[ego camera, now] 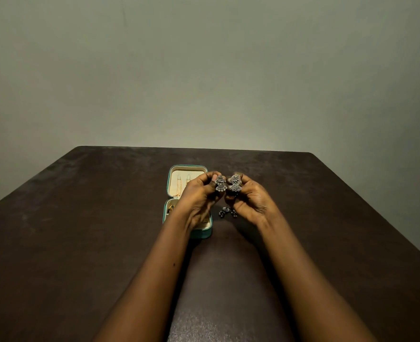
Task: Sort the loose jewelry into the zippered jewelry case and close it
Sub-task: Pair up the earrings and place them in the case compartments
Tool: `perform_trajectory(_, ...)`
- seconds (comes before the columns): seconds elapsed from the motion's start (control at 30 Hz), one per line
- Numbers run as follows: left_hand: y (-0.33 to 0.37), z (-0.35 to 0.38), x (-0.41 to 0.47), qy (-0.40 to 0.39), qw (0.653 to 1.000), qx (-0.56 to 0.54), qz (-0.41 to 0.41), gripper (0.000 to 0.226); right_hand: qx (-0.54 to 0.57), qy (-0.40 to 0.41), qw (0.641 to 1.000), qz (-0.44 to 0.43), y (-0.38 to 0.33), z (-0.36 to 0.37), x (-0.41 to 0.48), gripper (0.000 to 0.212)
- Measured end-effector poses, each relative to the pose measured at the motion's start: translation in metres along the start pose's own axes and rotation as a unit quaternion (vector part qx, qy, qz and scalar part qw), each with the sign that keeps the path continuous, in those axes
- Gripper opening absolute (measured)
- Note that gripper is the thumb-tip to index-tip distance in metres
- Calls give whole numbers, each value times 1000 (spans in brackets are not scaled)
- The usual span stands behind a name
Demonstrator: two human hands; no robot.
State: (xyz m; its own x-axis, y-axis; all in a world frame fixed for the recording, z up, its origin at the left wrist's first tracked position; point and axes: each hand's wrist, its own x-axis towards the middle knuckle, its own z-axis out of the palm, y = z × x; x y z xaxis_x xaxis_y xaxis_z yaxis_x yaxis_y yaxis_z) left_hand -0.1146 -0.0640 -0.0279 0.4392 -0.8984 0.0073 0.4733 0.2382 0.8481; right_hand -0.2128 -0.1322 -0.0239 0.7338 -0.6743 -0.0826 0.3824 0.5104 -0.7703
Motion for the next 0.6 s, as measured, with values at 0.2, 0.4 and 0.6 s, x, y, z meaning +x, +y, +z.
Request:
perform_trajectory(0.2,3,1,-3,-8,999,-46,-16,32,-9,-1,999,-32,1,7,-4,38)
perform_trajectory(0.4,2,0,-5,-19,999,-20,-21,28,-14,15,999,-47,1,10,-6,32)
perform_trajectory(0.6,1,-1,-4,-34,999,0,-29,31,-6,26,999,-42,1,10,-7,26)
